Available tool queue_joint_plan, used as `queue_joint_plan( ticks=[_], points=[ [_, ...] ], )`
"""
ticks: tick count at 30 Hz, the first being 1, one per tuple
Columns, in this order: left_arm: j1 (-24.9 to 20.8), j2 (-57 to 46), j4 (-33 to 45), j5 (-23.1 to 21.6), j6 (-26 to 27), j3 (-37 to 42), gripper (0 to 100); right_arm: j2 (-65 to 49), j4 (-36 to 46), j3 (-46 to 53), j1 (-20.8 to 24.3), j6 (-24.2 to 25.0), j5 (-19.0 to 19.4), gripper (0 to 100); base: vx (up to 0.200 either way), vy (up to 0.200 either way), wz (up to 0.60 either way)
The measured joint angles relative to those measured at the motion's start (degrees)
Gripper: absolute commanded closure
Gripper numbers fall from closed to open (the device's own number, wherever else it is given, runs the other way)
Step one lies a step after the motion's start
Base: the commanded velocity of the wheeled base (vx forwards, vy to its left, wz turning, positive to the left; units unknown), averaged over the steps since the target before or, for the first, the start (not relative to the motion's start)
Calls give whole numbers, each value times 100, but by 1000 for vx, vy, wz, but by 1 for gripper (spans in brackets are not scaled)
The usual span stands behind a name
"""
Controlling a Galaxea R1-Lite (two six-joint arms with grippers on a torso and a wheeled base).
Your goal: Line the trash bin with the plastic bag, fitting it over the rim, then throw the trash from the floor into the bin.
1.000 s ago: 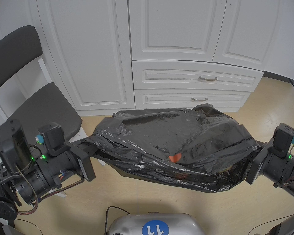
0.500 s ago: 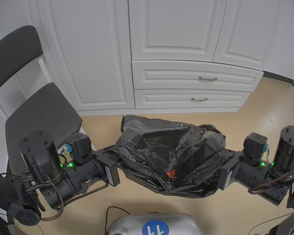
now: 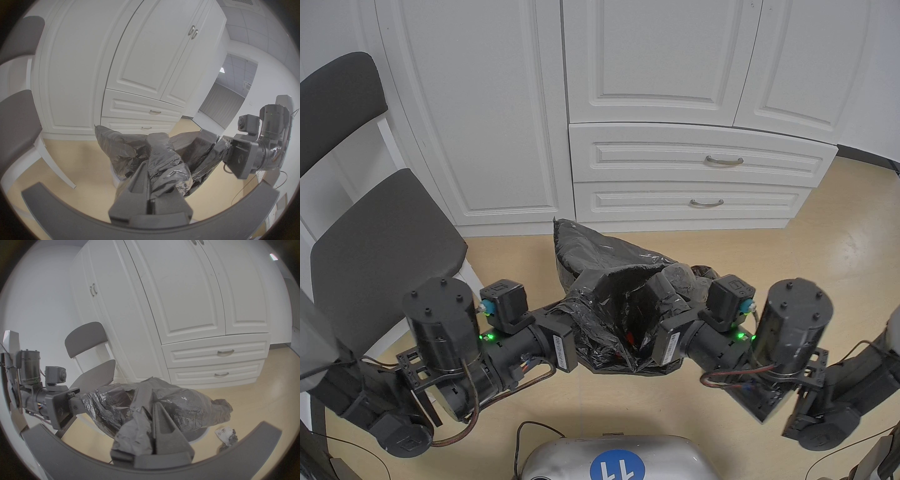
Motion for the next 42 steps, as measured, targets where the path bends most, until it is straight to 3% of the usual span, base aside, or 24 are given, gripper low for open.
queue_joint_plan(
  ticks=[16,17,34,42],
  points=[
    [683,2050,-1596,-63,1,-446,100,1571,-378,-877,-433,530,18,100,0,0,0],
    [707,2138,-1610,-77,4,-460,0,1624,-386,-924,-457,552,18,100,0,0,0],
    [739,2778,-1993,-90,129,-416,0,2021,-343,-1599,-419,1286,-38,100,0,0,0],
    [545,2806,-2007,-338,318,-193,0,2192,-334,-1814,-346,1442,-46,100,0,0,0]
  ],
)
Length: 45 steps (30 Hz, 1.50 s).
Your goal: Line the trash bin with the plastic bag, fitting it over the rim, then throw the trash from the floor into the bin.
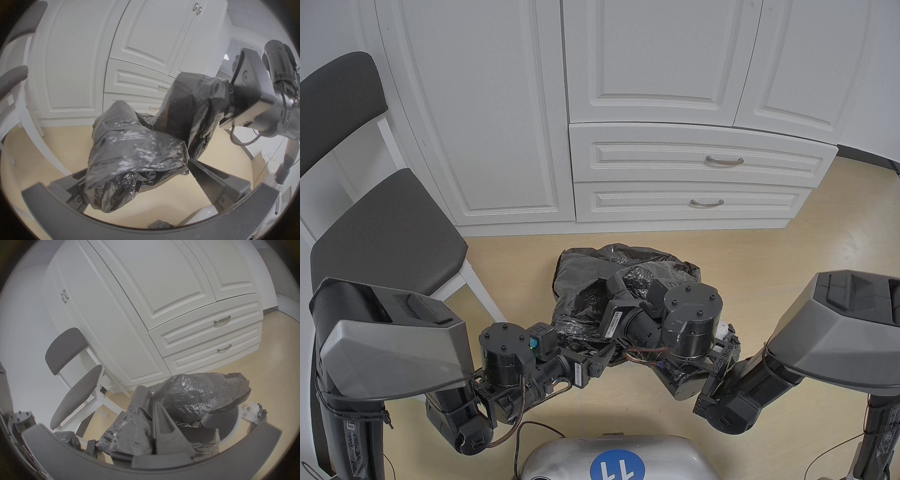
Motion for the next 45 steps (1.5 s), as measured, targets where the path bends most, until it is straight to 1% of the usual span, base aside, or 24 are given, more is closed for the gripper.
queue_joint_plan(
  ticks=[8,13,18,24,26,31,40,41,45],
  points=[
    [-91,5,2,-7,-51,-46,0,113,0,-99,137,160,-6,100,0,0,0],
    [-245,5,2,17,-380,-199,0,138,2,-240,222,373,-116,100,0,0,0],
    [-374,16,9,66,-474,-344,0,166,0,-373,280,514,-160,100,0,0,0],
    [-419,88,11,116,-668,-566,0,184,2,-477,311,586,-176,100,0,0,0],
    [-429,134,11,202,-717,-658,0,182,5,-496,317,600,-215,100,0,0,0],
    [-429,295,-6,688,-763,-940,0,182,9,-540,328,611,-282,100,0,0,0],
    [-407,473,0,773,-772,-1078,0,168,11,-555,338,611,-304,100,0,0,0],
    [-407,482,0,775,-772,-1080,100,163,11,-557,338,611,-305,100,0,0,0],
    [-396,505,2,780,-772,-1083,100,162,11,-557,333,606,-312,100,0,0,0]
  ],
)
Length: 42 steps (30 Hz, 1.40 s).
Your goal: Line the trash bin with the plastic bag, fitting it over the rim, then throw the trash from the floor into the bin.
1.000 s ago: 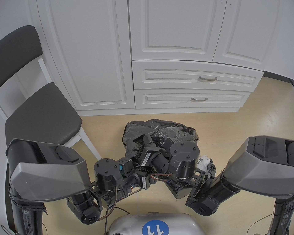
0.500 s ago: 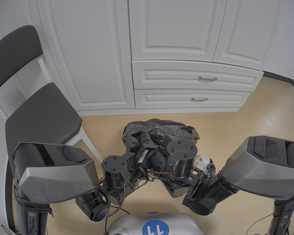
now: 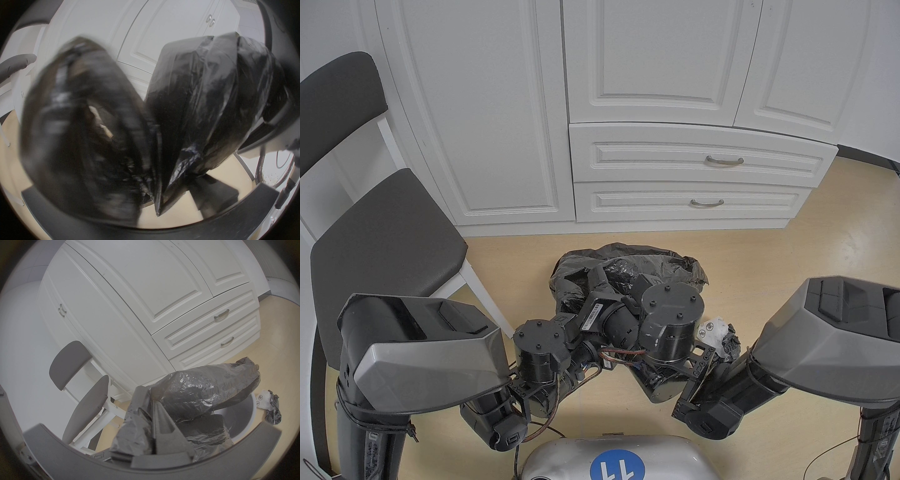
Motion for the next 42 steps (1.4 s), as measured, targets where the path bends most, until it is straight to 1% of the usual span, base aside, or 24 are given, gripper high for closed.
queue_joint_plan(
  ticks=[23,28,29,42],
  points=[
    [-39,18,-6,-13,-11,73,100,-22,-2,39,-9,-34,-9,100,0,0,0],
    [-135,-41,-9,-52,-272,200,100,-11,-9,4,2,-4,-13,100,0,0,0],
    [-144,-52,-9,-60,-290,223,0,-11,-11,-2,6,0,-11,100,0,0,0],
    [-246,-128,-41,-139,-325,399,0,4,-13,-55,28,82,-20,100,0,0,0]
  ],
)
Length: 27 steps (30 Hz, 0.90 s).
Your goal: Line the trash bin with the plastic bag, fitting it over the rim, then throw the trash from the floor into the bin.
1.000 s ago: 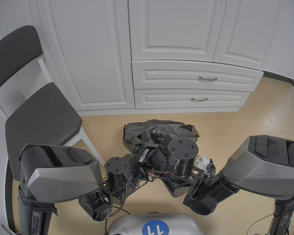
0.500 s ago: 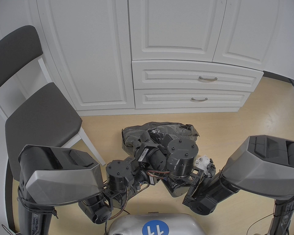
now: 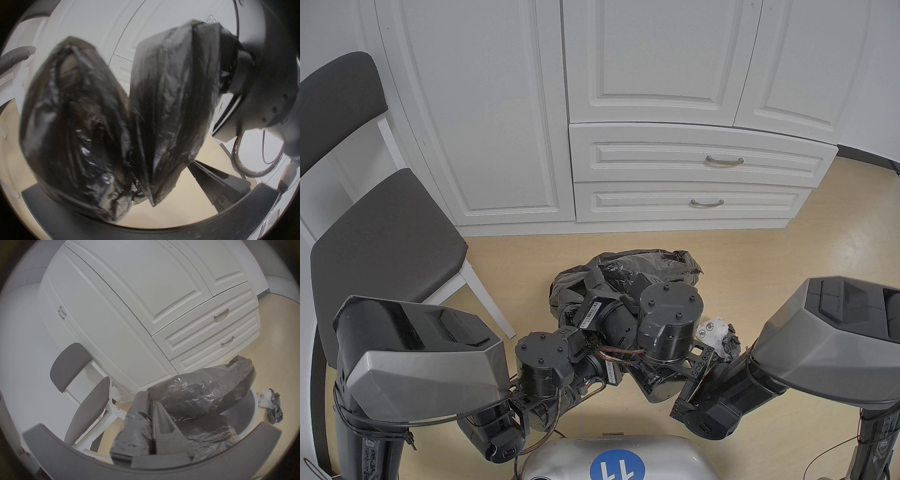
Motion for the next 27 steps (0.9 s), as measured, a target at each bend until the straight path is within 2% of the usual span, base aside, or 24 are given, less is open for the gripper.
queue_joint_plan(
  ticks=[13,25,26,27],
  points=[
    [-127,52,11,57,-35,-284,0,88,-2,-166,236,90,-271,100,0,0,0],
    [-118,235,15,128,-126,-600,0,85,11,-190,269,90,-284,100,0,0,0],
    [-118,251,15,189,-126,-625,100,85,11,-190,269,88,-282,100,0,0,0],
    [-116,265,15,262,-126,-650,100,85,11,-190,269,88,-284,100,0,0,0]
  ],
)
